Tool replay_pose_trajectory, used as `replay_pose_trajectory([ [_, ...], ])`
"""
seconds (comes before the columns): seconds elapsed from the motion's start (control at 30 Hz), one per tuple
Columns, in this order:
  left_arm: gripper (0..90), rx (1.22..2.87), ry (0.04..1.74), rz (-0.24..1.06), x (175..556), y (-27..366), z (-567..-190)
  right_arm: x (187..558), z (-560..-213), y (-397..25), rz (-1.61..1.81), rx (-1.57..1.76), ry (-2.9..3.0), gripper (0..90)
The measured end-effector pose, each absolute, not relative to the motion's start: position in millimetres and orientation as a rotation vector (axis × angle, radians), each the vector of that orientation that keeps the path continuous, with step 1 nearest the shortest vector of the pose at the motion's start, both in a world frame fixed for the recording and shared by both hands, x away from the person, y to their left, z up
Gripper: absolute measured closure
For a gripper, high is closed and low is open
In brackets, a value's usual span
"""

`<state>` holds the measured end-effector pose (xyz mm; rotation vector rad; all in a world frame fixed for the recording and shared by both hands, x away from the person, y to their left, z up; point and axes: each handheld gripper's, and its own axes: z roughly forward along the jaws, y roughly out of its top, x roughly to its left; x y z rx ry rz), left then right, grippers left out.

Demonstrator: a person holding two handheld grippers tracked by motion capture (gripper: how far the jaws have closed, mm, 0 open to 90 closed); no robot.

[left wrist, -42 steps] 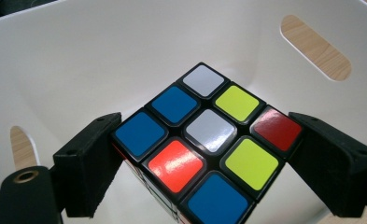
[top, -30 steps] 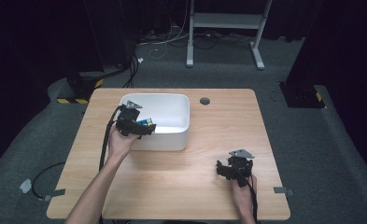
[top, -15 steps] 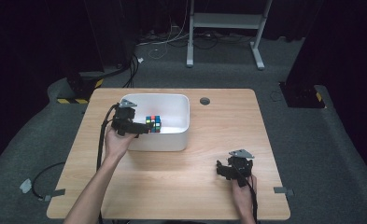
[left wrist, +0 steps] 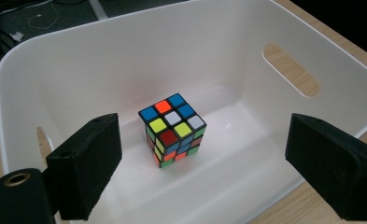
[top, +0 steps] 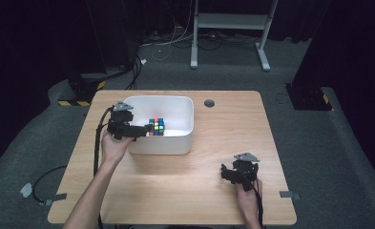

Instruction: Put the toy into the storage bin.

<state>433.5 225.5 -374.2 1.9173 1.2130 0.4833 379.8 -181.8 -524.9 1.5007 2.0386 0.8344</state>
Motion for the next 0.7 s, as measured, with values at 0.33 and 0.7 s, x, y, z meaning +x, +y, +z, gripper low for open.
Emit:
replay_pose_trajectory([
  [0.33, 13.3, 1.898, 1.198, 0.474, 427.3, 231.5, -369.8, 379.7, -524.9, -181.8, 0.834, 1.501, 2.038, 14.3],
  [0.7, 14.4, 1.869, 1.192, 0.478, 419.7, 240.3, -367.0, 379.7, -524.9, -181.7, 0.834, 1.502, 2.038, 14.3],
])
